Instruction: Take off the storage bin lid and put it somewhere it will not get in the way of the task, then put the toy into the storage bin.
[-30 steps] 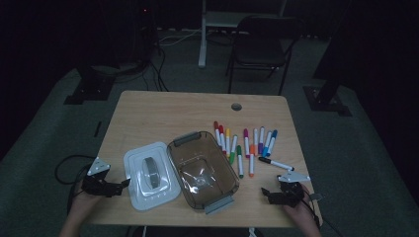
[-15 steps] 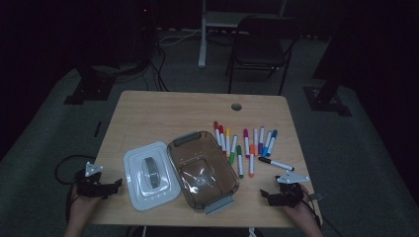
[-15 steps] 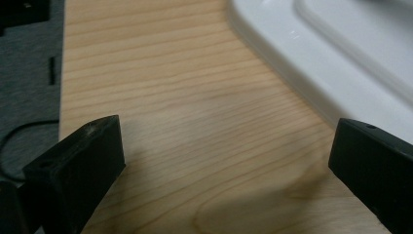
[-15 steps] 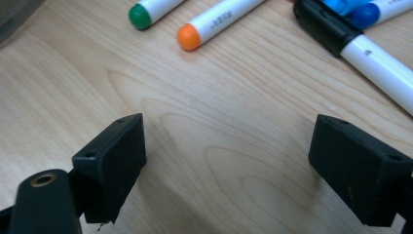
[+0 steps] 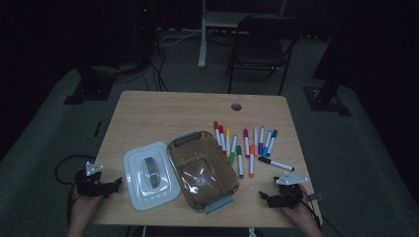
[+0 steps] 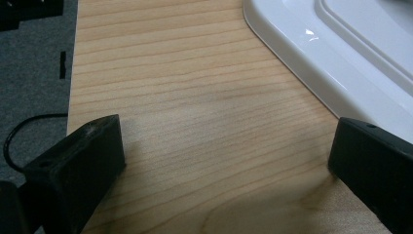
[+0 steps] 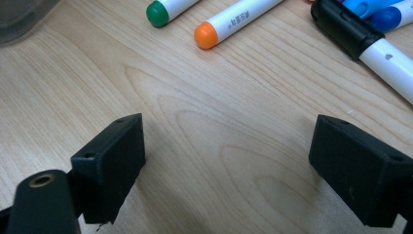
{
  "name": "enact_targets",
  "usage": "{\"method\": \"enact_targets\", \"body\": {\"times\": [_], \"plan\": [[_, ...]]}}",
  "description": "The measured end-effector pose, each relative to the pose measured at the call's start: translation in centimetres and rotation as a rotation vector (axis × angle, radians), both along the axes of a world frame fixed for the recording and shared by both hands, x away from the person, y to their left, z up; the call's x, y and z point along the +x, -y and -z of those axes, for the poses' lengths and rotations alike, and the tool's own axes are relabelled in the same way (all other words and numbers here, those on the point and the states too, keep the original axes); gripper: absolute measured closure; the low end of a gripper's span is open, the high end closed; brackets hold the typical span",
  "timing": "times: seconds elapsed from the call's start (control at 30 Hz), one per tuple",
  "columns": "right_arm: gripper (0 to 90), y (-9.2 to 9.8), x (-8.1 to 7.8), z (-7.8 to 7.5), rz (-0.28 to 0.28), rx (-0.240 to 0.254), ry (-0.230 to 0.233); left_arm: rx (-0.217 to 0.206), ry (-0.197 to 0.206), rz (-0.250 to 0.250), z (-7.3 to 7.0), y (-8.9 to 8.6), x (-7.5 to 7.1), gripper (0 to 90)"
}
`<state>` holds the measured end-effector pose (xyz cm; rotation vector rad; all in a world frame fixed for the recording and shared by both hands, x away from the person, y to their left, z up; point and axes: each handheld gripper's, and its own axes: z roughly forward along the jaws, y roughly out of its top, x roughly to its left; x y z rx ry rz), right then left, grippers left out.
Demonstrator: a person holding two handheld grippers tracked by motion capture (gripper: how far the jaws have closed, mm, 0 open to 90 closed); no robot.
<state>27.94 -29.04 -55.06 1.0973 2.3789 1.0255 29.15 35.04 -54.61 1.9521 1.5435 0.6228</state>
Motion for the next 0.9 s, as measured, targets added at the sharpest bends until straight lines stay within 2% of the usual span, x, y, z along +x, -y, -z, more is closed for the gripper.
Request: {"method": "enact_targets", "body": {"times": [0.6,0.77,0.9], "plan": [[13.1,0.0,-0.2,0.0,-0.012,0.0,-0.003,0.0,0.001,0.012,0.0,-0.1,0.1,0.5],[15.1,0.4,-0.3,-0.4,-0.004,0.017,-0.038,-0.001,0.001,0.012,0.0,-0.1,0.2,0.4],[15.2,0.8,-0.4,-1.0,0.011,0.032,-0.017,-0.001,0.001,0.012,0.0,-0.1,0.2,0.4]]}}
